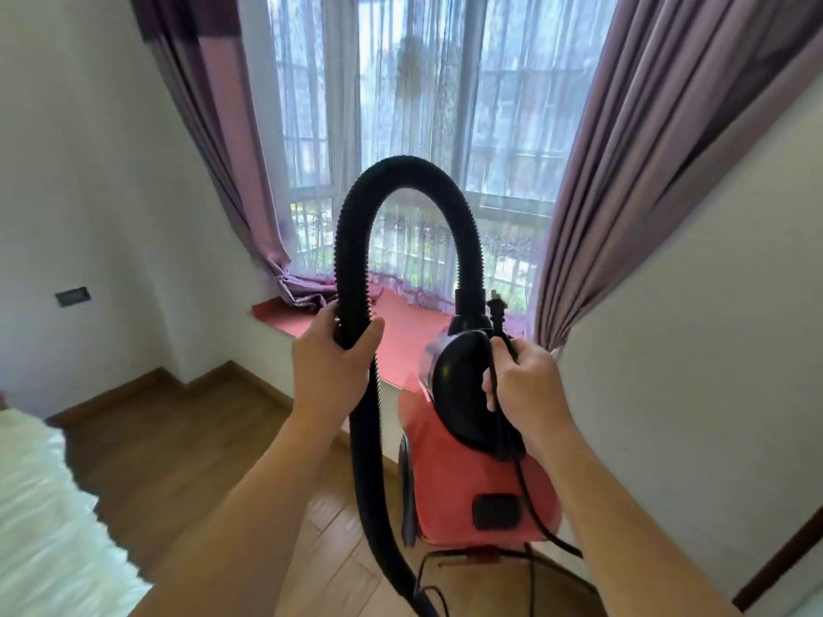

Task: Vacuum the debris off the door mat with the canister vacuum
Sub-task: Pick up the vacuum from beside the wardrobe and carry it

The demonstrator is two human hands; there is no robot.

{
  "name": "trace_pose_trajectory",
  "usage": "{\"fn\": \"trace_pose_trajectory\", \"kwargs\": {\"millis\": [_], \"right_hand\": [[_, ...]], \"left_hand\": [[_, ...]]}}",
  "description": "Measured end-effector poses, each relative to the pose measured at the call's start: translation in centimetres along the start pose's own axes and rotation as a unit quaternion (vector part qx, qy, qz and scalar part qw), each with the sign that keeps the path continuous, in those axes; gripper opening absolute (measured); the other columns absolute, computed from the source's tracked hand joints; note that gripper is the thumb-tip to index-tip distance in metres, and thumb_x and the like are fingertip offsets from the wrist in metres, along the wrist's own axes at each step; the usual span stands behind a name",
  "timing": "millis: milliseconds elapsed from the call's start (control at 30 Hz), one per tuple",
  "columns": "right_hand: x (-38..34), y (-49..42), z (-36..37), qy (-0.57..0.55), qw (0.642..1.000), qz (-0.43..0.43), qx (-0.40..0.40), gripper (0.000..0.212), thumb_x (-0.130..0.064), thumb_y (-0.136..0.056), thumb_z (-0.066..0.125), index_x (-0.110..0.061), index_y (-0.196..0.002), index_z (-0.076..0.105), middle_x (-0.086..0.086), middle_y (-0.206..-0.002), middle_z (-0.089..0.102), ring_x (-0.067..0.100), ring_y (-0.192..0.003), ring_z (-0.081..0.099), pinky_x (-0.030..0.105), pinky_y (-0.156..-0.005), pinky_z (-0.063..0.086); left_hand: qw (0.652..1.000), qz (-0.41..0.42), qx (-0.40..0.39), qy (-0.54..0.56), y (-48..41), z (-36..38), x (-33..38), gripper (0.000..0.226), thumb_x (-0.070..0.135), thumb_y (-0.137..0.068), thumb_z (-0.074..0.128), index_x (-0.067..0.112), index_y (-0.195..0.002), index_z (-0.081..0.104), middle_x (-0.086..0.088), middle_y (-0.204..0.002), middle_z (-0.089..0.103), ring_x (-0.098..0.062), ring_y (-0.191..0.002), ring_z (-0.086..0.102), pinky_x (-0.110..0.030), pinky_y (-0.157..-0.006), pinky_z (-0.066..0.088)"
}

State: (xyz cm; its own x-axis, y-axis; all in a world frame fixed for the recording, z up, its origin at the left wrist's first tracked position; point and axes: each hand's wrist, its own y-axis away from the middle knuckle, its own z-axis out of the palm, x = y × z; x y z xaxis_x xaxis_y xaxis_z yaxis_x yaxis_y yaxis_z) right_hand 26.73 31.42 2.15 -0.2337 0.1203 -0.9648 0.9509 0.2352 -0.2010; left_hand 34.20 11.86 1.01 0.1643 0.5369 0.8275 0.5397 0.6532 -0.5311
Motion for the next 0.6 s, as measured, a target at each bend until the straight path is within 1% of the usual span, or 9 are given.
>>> {"fn": "trace_pose_trajectory", "kwargs": {"millis": [100,167,267,333,433,467,567,600], "right_hand": [[-2.1,0.4,2.2,-0.005,1.0,-0.009,-0.024,0.03,-0.023,-0.107,0.046,-0.008,-0.088,0.064,-0.003,-0.05,0.058,0.015,-0.038,0.049,0.024,-0.043,0.043],[-3.4,0.4,3.7,-0.002,0.999,-0.024,-0.041,0.03,-0.023,-0.107,0.046,-0.01,-0.087,0.065,-0.004,-0.049,0.059,0.014,-0.036,0.049,0.026,-0.042,0.043],[-4.8,0.2,5.9,0.003,0.996,-0.052,-0.071,0.031,-0.023,-0.107,0.046,-0.008,-0.086,0.063,-0.002,-0.05,0.06,0.014,-0.036,0.05,0.026,-0.042,0.043],[-5.4,0.0,7.2,0.003,0.994,-0.064,-0.092,0.032,-0.023,-0.107,0.046,-0.009,-0.082,0.061,-0.002,-0.052,0.06,0.014,-0.036,0.051,0.024,-0.041,0.043],[-5.9,-0.5,9.2,-0.009,0.989,-0.08,-0.122,0.034,-0.022,-0.106,0.047,-0.011,-0.078,0.06,-0.001,-0.051,0.061,0.015,-0.036,0.051,0.023,-0.039,0.042],[-5.9,-0.6,9.8,-0.013,0.987,-0.084,-0.134,0.034,-0.022,-0.106,0.047,-0.01,-0.077,0.06,-0.001,-0.05,0.061,0.015,-0.036,0.051,0.023,-0.039,0.042],[-5.8,-1.2,11.7,-0.03,0.98,-0.09,-0.177,0.037,-0.022,-0.106,0.047,-0.008,-0.075,0.061,-0.001,-0.048,0.06,0.016,-0.035,0.05,0.022,-0.038,0.04],[-5.8,-1.3,12.4,-0.04,0.976,-0.09,-0.195,0.037,-0.023,-0.106,0.048,-0.008,-0.074,0.06,-0.002,-0.047,0.059,0.017,-0.035,0.049,0.023,-0.038,0.039]], "left_hand": [[0.999,0.005,0.028,-0.017,-0.4,-3.1,0.9,0.014,0.035,-0.092,0.073,0.033,-0.098,0.06,0.011,-0.079,0.066,-0.004,-0.07,0.062,-0.018,-0.061,0.045],[0.998,0.001,0.049,-0.026,-0.7,-5.0,1.3,0.016,0.034,-0.093,0.073,0.029,-0.099,0.06,0.011,-0.079,0.064,-0.004,-0.069,0.06,-0.012,-0.06,0.042],[0.994,-0.002,0.089,-0.057,-1.2,-7.8,1.3,0.018,0.037,-0.092,0.073,0.025,-0.099,0.062,0.011,-0.078,0.063,-0.004,-0.068,0.059,-0.011,-0.059,0.04],[0.991,0.0,0.117,-0.073,-1.3,-9.4,1.1,0.019,0.038,-0.09,0.073,0.023,-0.096,0.063,0.01,-0.076,0.063,-0.002,-0.066,0.059,-0.012,-0.057,0.041],[0.984,0.004,0.152,-0.096,-1.2,-11.4,0.8,0.018,0.038,-0.09,0.075,0.023,-0.096,0.065,0.009,-0.077,0.067,-0.007,-0.068,0.064,-0.022,-0.061,0.05],[0.981,0.004,0.16,-0.105,-1.0,-11.9,0.7,0.019,0.038,-0.09,0.075,0.023,-0.096,0.065,0.008,-0.077,0.068,-0.008,-0.069,0.065,-0.022,-0.061,0.052],[0.97,0.009,0.197,-0.143,-0.6,-13.1,0.9,0.02,0.036,-0.089,0.075,0.02,-0.095,0.066,0.01,-0.076,0.067,-0.002,-0.068,0.064,-0.011,-0.056,0.045],[0.965,0.01,0.212,-0.156,-0.4,-13.5,1.1,0.02,0.035,-0.09,0.075,0.018,-0.095,0.066,0.01,-0.076,0.066,-0.002,-0.067,0.063,-0.009,-0.056,0.043]]}}
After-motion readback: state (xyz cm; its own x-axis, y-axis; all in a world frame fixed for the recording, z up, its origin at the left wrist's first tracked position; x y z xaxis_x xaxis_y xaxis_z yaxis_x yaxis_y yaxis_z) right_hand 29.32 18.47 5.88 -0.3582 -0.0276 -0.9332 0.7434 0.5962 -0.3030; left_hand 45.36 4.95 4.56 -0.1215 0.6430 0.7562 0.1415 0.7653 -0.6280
